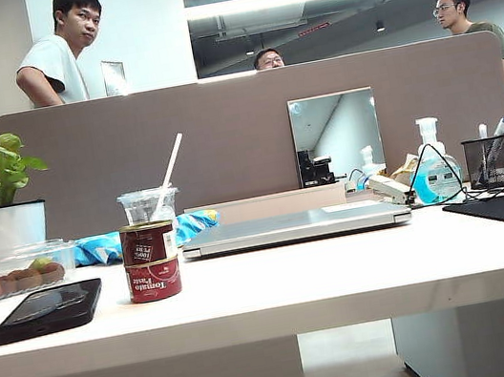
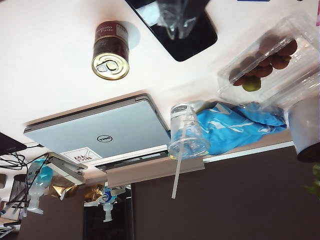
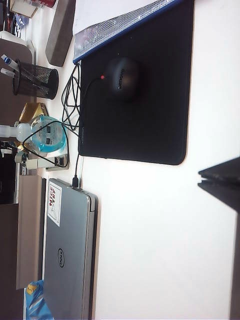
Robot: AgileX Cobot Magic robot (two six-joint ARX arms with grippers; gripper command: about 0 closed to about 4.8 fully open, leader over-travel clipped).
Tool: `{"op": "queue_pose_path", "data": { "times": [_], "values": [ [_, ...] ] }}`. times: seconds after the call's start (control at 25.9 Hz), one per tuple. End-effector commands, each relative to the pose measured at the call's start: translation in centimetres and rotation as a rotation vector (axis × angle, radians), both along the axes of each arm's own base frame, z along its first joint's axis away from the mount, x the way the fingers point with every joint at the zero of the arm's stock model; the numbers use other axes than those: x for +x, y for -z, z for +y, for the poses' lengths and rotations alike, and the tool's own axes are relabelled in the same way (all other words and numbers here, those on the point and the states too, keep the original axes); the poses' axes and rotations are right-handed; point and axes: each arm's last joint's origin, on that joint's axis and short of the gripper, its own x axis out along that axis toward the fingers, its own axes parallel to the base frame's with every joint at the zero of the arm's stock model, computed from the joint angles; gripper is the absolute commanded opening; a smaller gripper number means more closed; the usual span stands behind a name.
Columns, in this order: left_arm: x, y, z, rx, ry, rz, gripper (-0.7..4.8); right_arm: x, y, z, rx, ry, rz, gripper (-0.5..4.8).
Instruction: Stack a can of tomatoes on the right onto the can of tomatoes on the left.
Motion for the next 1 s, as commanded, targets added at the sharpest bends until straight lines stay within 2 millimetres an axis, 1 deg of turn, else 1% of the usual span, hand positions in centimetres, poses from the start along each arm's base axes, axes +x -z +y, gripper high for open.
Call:
{"op": "queue_pose_path", "data": {
  "times": [0.04, 0.35, 0.43, 0.5, 0.58, 0.81, 0.97, 1.0],
  "values": [
    [0.0, -0.3, 0.0, 0.000, -0.002, -0.015, -0.04, 0.0, -0.2, 0.0, 0.004, 0.000, -0.014, -0.01],
    [0.0, -0.2, 0.0, -0.001, -0.003, -0.016, -0.04, 0.0, -0.2, 0.0, 0.004, 0.000, -0.014, -0.01],
    [-0.4, -0.3, 0.1, 0.000, -0.006, -0.039, -0.04, 0.0, -0.2, 0.0, 0.004, 0.000, -0.014, -0.01],
    [-0.7, 0.0, 0.3, -0.009, -0.014, -0.054, -0.04, 0.0, -0.2, 0.0, 0.004, 0.000, -0.014, -0.01],
    [-0.6, 1.0, 0.5, -0.015, -0.041, -0.063, -0.04, 0.0, -0.2, 0.0, 0.004, 0.000, -0.015, -0.01],
    [0.2, 5.2, 1.3, -0.130, -0.065, -0.078, -0.04, 0.0, -0.2, 0.0, 0.004, 0.000, -0.015, -0.01],
    [0.5, 7.9, 2.2, -0.211, -0.162, -0.057, -0.04, 0.0, -0.2, 0.0, 0.004, 0.000, -0.018, -0.01],
    [0.5, 8.3, 2.3, -0.210, -0.173, -0.056, -0.04, 0.0, -0.2, 0.0, 0.004, 0.000, -0.018, -0.01]
  ]
}}
